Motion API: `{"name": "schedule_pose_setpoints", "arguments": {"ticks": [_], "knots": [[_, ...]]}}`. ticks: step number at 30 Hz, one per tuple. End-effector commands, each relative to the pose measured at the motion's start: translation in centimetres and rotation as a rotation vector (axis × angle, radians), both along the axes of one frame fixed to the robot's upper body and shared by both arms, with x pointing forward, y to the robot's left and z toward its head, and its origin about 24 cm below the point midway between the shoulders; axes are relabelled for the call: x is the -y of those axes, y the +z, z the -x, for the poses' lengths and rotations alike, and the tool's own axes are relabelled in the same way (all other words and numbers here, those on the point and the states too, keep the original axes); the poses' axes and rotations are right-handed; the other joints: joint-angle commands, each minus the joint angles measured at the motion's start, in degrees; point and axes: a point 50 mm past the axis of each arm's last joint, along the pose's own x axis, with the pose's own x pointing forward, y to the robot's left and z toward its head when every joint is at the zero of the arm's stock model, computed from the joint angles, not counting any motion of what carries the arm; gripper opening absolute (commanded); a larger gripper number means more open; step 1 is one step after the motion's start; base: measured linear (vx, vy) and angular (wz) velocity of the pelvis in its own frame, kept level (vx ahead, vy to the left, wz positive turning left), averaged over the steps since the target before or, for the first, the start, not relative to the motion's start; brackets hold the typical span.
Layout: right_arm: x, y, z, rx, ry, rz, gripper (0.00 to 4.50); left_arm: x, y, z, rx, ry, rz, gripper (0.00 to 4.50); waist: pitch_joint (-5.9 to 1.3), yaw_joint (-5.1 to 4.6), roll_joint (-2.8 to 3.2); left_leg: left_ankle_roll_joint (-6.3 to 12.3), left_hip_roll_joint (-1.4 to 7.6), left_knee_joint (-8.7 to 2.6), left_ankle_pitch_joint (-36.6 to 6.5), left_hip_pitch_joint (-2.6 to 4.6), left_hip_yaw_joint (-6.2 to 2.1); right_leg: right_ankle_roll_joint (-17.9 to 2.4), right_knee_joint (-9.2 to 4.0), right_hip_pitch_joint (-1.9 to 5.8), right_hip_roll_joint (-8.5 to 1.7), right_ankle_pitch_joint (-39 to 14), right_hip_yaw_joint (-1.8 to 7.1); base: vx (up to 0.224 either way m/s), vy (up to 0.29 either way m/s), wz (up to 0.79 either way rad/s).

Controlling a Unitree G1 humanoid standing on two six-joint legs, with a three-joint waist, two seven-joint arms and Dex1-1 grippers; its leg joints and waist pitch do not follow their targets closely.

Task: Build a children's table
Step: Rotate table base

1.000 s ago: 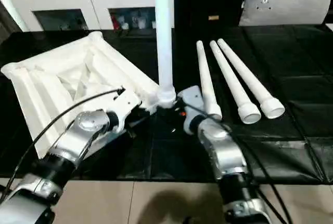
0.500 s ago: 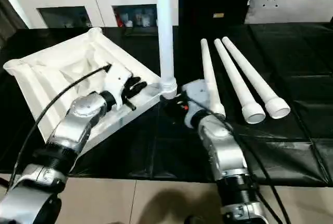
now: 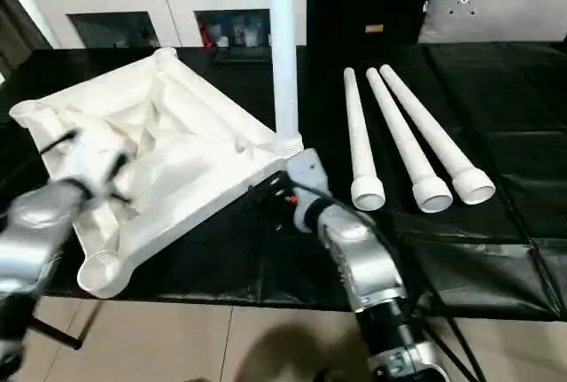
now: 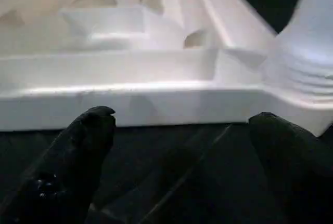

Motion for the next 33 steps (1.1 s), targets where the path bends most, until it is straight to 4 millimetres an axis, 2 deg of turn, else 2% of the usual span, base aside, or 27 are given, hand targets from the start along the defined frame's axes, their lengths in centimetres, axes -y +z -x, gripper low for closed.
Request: {"name": "schedule_pose_setpoints", "arguments": {"ticks": [1, 4, 8, 10, 14, 18, 19, 21, 22, 23, 27, 28, 29, 30, 31, 33], "knots": [[-0.6, 0.2, -0.2, -0.002, 0.025, 0.016, 4.5, -0.9, 0.8, 0.2, 0.016, 0.044, -0.078, 0.12, -3.93, 0.12, -0.1, 6.56, 1.89, -3.89, 1.0, -0.64, -0.51, -5.3, -3.4, 4.25, -3.72, -14.0, 3.8, 0.0, 0.0, 0.0], [-1.1, -0.1, -0.4, -0.028, 0.037, 0.034, 4.5, -1.9, 0.5, 0.9, -0.031, 0.07, -0.134, 0.12, -4.03, 0.21, 0.05, 6.44, 1.93, -3.89, 1.2, -0.57, -0.59, -5.8, -3.16, 4.24, -3.85, -13.1, 3.91, 0.0, 0.0, 0.0], [-1.7, -0.5, -1.2, -0.042, 0.017, 0.049, 4.5, -1.2, -0.5, 1.6, -0.119, 0.018, -0.083, 0.12, -4.09, 0.27, 0.13, 6.03, 2.09, -3.93, 1.5, -0.53, -0.62, -7.8, -2.79, 4.16, -4.03, -11.4, 4.05, 0.0, 0.0, 0.0], [-2.0, -0.7, -1.6, -0.063, 0.007, 0.053, 4.5, -0.7, -1.2, 2.0, -0.193, -0.006, -0.043, 0.12, -4.14, 0.37, 0.34, 5.87, 2.08, -3.9, 1.6, -0.43, -0.58, -8.3, -2.71, 4.08, -4.11, -10.9, 4.09, 0.0, 0.0, 0.0], [-2.4, -0.8, -2.0, -0.063, 0.018, 0.066, 4.5, -0.6, -1.9, 2.7, -0.278, -0.041, -0.056, 0.12, -4.24, 0.44, 0.23, 5.98, 2.07, -3.85, 1.1, -0.43, -0.57, -8.4, -2.6, 4.19, -4.17, -10.6, 4.11, 0.0, 0.0, 0.0], [-2.9, -1.3, -2.5, -0.102, 0.01, 0.045, 4.5, 0.0, -2.2, 4.1, -0.405, -0.161, -0.011, 0.12, -4.1, 0.33, 0.19, 5.79, 2.07, -3.97, 0.4, -0.49, -0.59, -8.8, -2.63, 4.27, -4.21, -11.3, 4.13, 0.0, 0.0, 0.0], [-3.0, -1.5, -2.6, -0.108, 0.011, 0.047, 4.5, 0.3, -2.1, 4.2, -0.408, -0.227, -0.006, 0.12, -4.12, 0.37, -0.22, 5.88, 2.09, -4.06, 0.4, -0.55, -0.67, -9.0, -2.61, 4.3, -4.35, -11.6, 4.19, 0.0, 0.0, 0.0], [-3.1, -1.8, -2.7, -0.116, 0.01, 0.056, 4.5, 0.9, -2.0, 4.3, -0.425, -0.305, 0.031, 0.12, -4.03, 0.38, 0.15, 5.65, 2.06, -4.0, -0.2, -0.42, -0.54, -9.3, -2.55, 4.12, -4.38, -12.1, 4.27, 0.0, 0.0, 0.0], [-3.1, -1.8, -2.7, -0.117, 0.009, 0.058, 4.5, 0.9, -2.0, 4.4, -0.428, -0.311, 0.034, 0.12, -4.03, 0.45, 0.02, 5.35, 2.15, -4.08, -0.5, -0.27, -0.51, -9.3, -2.57, 4.09, -4.28, -12.4, 4.28, 0.0, 0.0, 0.0], [-3.1, -2.0, -2.8, -0.121, 0.004, 0.065, 4.5, 1.3, -2.0, 4.5, -0.452, -0.368, 0.061, 0.12, -3.95, 0.43, -0.23, 5.2, 2.13, -4.13, -0.8, -0.27, -0.44, -9.0, -2.62, 4.12, -4.22, -12.5, 4.29, 0.0, 0.0, 0.0], [-3.0, -2.0, -3.0, -0.117, -0.008, 0.062, 4.5, 3.1, -2.1, 5.5, -0.543, -0.574, 0.128, 0.12, -3.85, 0.49, 0.01, 4.2, 2.28, -4.37, -2.4, -0.13, -0.56, -8.7, -2.6, 4.14, -4.31, -13.7, 4.44, 0.0, 0.0, 0.0], [-3.0, -1.9, -3.1, -0.113, -0.011, 0.062, 4.5, 4.0, -2.2, 5.9, -0.569, -0.667, 0.146, 0.12, -3.82, 0.41, -0.14, 3.95, 2.33, -4.44, -2.4, -0.12, -0.55, -8.8, -2.54, 4.12, -4.28, -13.2, 4.47, 0.0, 0.0, 0.0], [-3.0, -1.9, -3.1, -0.113, -0.011, 0.062, 4.5, 4.0, -2.2, 5.9, -0.569, -0.667, 0.146, 0.12, -3.8, 0.44, -0.09, 3.89, 2.26, -4.44, -2.5, -0.16, -0.56, -8.8, -2.56, 4.15, -4.29, -13.2, 4.48, 0.0, 0.0, 0.0], [-2.8, -1.9, -3.2, -0.102, -0.021, 0.065, 4.5, 5.1, -2.4, 6.1, -0.578, -0.772, 0.172, 0.12, -3.83, 0.28, -0.16, 3.69, 2.18, -4.44, -2.5, -0.22, -0.48, -9.0, -2.62, 4.21, -4.33, -12.5, 4.54, 0.0, 0.0, 0.0], [-2.8, -1.9, -3.2, -0.102, -0.021, 0.065, 4.5, 5.1, -2.4, 6.1, -0.578, -0.772, 0.172, 0.12, -3.88, 0.19, -0.2, 3.5, 2.14, -4.4, -2.6, -0.19, -0.38, -9.1, -2.5, 4.28, -4.32, -12.4, 4.58, 0.0, 0.0, 0.0], [-2.3, -1.5, -3.6, -0.074, -0.048, 0.069, 4.5, 6.8, -2.9, 5.3, -0.556, -0.826, 0.189, 0.12, -3.89, -0.03, 0.14, 3.19, 2.07, -4.4, -2.8, -0.23, -0.37, -9.2, -2.49, 4.34, -4.28, -12.3, 4.58, 0.0, 0.0, 0.0]]}}
